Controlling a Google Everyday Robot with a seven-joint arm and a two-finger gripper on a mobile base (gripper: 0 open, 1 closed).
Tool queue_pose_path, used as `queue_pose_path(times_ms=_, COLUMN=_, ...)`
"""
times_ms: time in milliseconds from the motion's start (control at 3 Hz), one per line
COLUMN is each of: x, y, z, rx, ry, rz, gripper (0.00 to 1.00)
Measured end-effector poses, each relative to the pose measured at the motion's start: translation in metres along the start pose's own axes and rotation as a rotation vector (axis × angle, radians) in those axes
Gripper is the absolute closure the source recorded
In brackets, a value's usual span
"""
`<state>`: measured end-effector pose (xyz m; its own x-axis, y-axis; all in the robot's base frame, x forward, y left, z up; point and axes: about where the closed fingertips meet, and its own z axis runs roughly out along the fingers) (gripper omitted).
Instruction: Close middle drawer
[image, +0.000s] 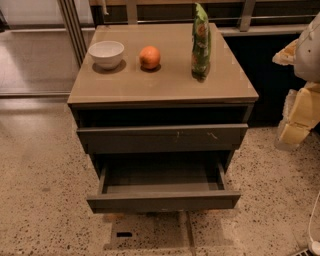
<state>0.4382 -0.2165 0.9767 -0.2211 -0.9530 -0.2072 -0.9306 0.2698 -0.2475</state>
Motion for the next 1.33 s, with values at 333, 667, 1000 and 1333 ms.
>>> queue_pose_path(times_ms=333, x=0.0, y=0.0, z=0.0, rx=0.0, ry=0.0, rz=0.0, gripper=0.0)
queue_pose_path(times_ms=667, x=0.0, y=0.0, z=0.0, rx=0.0, ry=0.0, rz=0.0, gripper=0.19)
queue_pose_path(times_ms=1000, x=0.007, y=0.007, z=0.025, rx=0.004, ry=-0.024, rz=0.014, gripper=0.42)
queue_pose_path(times_ms=1333, x=0.022, y=0.038, z=0.096, rx=-0.056, ry=-0.108, rz=0.052, gripper=0.65)
